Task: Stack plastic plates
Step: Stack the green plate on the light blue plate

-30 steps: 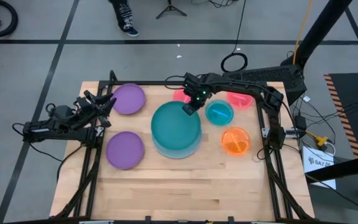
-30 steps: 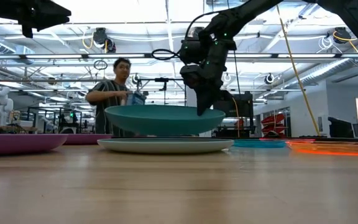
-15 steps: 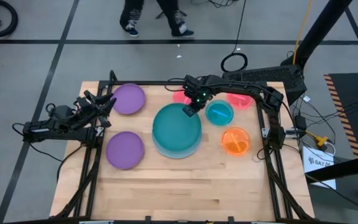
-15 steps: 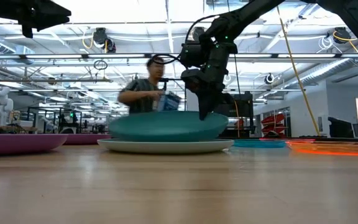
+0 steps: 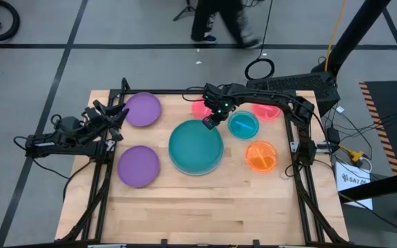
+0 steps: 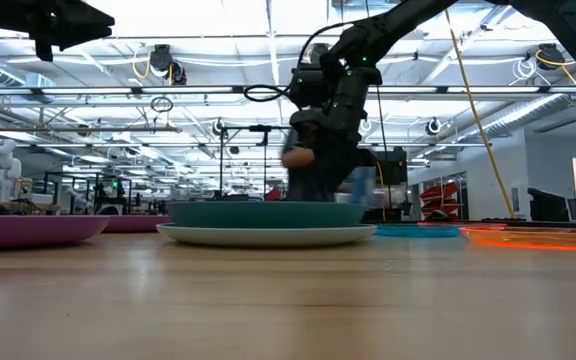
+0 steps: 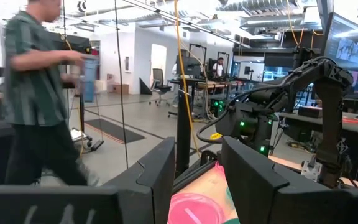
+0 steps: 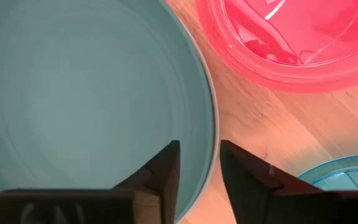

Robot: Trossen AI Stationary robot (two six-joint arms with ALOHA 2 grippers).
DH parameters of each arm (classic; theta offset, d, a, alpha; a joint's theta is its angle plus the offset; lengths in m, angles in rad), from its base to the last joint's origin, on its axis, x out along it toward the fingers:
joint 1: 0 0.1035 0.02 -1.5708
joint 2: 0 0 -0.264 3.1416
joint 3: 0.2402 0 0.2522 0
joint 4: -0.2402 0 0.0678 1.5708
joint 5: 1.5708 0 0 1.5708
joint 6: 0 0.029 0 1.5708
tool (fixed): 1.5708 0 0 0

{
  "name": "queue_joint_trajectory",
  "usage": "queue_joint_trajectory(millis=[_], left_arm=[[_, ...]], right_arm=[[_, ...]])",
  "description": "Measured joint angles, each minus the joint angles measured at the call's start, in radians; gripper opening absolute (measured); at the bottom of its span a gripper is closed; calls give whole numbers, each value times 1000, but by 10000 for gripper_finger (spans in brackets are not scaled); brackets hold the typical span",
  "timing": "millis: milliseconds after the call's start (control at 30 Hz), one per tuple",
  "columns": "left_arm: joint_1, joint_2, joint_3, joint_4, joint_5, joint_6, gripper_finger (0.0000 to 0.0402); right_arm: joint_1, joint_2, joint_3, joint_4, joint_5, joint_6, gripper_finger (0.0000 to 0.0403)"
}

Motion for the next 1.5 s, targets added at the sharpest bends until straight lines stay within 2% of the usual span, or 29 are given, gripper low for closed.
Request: queue_joint_trajectory(millis=[267,500,767,967,1067,1500], left_arm=[[0,0,0,0,0,-2,138],[-1,0,0,-7,0,-7,138],[0,0,0,-15,0,-7,138],[-1,0,0,-22,0,-15,138],[-1,0,0,-23,0,-16,138],[-1,0,0,-27,0,-17,138]], right_arm=[[16,0,0,57,9,-36,118],[109,0,0,168,150,-120,99],[231,11,-1,314,211,-188,60],[282,71,-4,304,307,-217,18],[296,103,-4,306,318,-228,3],[313,168,-2,294,317,-218,1]])
